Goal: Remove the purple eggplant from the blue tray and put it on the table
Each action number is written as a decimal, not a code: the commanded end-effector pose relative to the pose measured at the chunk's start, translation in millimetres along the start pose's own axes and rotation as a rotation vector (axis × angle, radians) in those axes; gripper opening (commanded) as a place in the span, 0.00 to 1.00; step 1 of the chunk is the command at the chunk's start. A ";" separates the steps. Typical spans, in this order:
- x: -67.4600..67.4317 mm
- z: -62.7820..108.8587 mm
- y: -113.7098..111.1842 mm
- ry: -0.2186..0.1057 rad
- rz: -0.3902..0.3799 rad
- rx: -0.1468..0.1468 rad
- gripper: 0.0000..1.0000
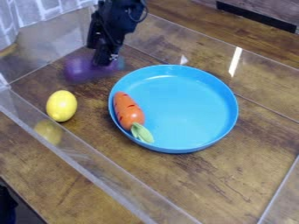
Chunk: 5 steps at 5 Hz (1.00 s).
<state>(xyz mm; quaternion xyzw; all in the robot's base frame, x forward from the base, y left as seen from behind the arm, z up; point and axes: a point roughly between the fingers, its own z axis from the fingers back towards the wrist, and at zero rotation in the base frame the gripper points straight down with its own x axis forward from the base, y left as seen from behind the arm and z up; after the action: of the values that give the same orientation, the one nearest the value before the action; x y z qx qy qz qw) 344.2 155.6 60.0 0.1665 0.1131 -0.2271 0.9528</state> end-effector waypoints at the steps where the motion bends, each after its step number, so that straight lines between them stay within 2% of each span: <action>1: -4.6 12.3 9.8 -0.026 0.026 0.029 1.00; 5: -8.6 14.5 7.5 -0.043 0.049 0.017 1.00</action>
<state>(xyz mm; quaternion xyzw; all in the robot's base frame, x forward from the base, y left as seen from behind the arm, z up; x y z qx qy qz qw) 341.3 152.8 54.9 0.1573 0.1125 -0.2217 0.9557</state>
